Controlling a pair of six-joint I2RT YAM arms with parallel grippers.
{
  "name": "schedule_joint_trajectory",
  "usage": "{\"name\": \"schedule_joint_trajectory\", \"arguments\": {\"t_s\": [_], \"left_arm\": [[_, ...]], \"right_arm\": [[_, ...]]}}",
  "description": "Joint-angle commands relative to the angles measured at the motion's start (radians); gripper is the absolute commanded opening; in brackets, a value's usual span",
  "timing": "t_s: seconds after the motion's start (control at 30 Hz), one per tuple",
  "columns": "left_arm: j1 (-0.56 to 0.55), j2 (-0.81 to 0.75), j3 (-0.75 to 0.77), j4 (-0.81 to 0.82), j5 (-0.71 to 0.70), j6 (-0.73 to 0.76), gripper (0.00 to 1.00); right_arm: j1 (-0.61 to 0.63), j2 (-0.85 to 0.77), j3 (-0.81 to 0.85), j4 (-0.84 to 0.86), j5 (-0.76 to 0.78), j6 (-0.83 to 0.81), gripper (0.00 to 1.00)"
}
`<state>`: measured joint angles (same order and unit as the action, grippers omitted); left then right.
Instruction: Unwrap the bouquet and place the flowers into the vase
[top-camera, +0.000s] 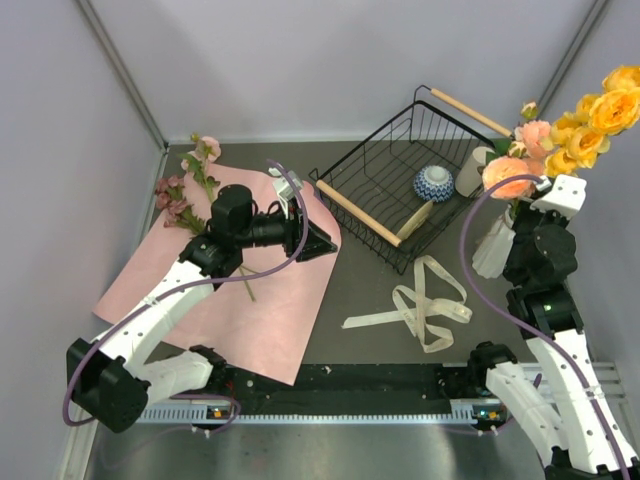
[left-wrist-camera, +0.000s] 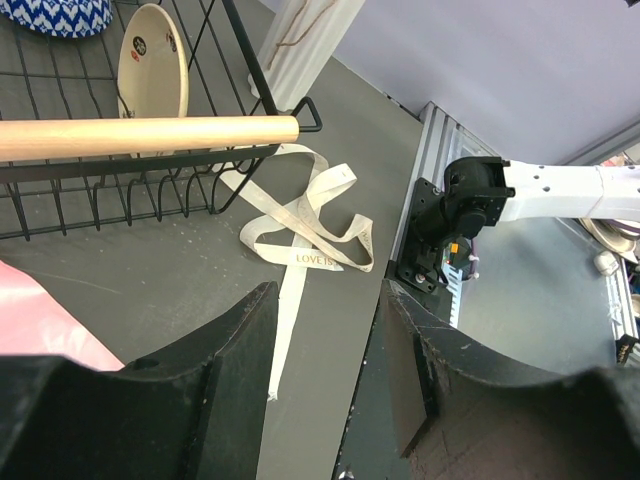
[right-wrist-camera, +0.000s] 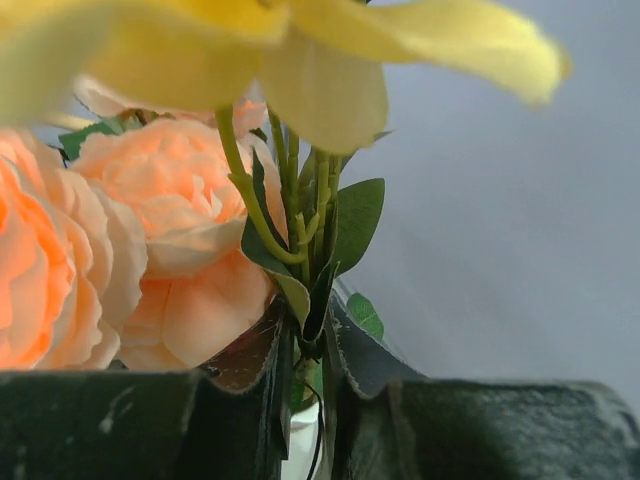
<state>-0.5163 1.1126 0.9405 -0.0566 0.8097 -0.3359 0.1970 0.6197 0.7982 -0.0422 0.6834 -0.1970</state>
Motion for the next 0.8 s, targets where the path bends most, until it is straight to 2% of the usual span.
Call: {"name": "schedule_joint_trajectory", "arguments": {"t_s": [0.0, 0.13, 0.33, 0.43, 0.47, 0.53, 0.57, 0.63, 0.67, 0.77], "left_arm": [[-0.005, -0.022, 0.029, 0.020, -0.006, 0.024, 0.51], [-0.004, -0.020, 0.029, 0.020, -0.004, 0.024, 0.51], [-0.005, -0.020, 0.029, 0.018, -0.006, 0.026, 0.51], [-0.005, -0.019, 0.030, 0.015, -0.009, 0.029, 0.51], [-0.004, -0.017, 0.030, 0.015, -0.009, 0.029, 0.51], [-0.005, -0.013, 0.032, 0.014, -0.007, 0.029, 0.51], [-0.004, -0.014, 0.030, 0.015, -0.007, 0.029, 0.51], [-0.004, -0.013, 0.030, 0.014, -0.014, 0.032, 0.51], [-0.004, -0.013, 0.032, 0.008, -0.018, 0.035, 0.51], [-0.002, -0.008, 0.032, 0.006, -0.021, 0.037, 0.51]], "right_arm": [[-0.010, -0.017, -0.007, -0.035, -0.025, 0.068, 0.14], [-0.008, -0.021, -0.011, -0.047, -0.031, 0.076, 0.22], [-0.010, -0.015, 0.027, -0.099, -0.038, 0.106, 0.39], [-0.010, -0.017, 0.068, -0.169, -0.039, 0.131, 0.52], [-0.010, -0.017, 0.081, -0.188, -0.042, 0.143, 0.62], [-0.010, -0.012, 0.125, -0.257, -0.039, 0.162, 0.72], [-0.010, -0.006, 0.145, -0.290, -0.032, 0.185, 0.82], [-0.008, 0.003, 0.209, -0.400, -0.028, 0.220, 0.90], [-0.010, 0.011, 0.232, -0.439, -0.022, 0.249, 0.97], [-0.008, 0.015, 0.326, -0.599, -0.050, 0.321, 0.99]]}}
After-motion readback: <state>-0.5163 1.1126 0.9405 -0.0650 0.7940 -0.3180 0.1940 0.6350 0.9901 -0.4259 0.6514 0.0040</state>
